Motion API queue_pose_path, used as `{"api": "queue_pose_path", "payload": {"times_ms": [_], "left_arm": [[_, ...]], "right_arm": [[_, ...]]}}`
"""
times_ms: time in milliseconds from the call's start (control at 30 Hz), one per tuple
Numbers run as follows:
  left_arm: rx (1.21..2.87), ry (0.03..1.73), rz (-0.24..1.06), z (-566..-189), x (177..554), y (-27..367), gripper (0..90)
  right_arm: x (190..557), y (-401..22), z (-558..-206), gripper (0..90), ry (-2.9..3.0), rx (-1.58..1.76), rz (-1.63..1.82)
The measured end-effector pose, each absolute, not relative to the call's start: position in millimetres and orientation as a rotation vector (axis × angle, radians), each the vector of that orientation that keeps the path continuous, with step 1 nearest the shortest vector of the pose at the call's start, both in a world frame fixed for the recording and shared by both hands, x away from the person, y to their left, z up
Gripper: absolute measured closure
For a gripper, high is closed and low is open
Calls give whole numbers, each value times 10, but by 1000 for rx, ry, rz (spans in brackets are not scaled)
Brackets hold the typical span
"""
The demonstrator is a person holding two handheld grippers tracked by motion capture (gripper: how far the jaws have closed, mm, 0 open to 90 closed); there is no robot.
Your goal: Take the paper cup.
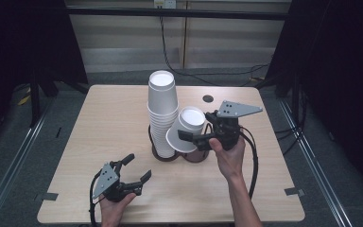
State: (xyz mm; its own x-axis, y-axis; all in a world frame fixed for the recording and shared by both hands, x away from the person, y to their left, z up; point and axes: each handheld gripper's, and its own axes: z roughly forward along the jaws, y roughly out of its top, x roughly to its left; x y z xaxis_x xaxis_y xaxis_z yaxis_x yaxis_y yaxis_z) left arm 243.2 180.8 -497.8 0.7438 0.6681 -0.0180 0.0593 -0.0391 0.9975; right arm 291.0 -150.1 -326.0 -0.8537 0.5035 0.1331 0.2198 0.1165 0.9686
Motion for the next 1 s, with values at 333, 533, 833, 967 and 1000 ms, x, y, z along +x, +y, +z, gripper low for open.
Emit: {"api": "queue_pose_path", "payload": {"times_ms": [333, 533, 833, 967, 1000], "left_arm": [[1580, 523, 465, -4760, 2427, 1673, 171], [1580, 488, 438, -4658, 2431, 1599, 170], [1591, 444, 402, -4621, 2419, 1575, 162], [1591, 446, 413, -4606, 2405, 1568, 156], [1585, 442, 404, -4591, 2405, 1574, 155]], "right_arm": [[2856, -1438, -3421, 209, 2185, 717, 1833], [2820, -1367, -3480, 209, 2207, 707, 1835], [2797, -1296, -3614, 209, 2241, 706, 1838], [2767, -1232, -3664, 209, 2249, 685, 1855], [2763, -1218, -3672, 209, 2252, 685, 1852]]}}
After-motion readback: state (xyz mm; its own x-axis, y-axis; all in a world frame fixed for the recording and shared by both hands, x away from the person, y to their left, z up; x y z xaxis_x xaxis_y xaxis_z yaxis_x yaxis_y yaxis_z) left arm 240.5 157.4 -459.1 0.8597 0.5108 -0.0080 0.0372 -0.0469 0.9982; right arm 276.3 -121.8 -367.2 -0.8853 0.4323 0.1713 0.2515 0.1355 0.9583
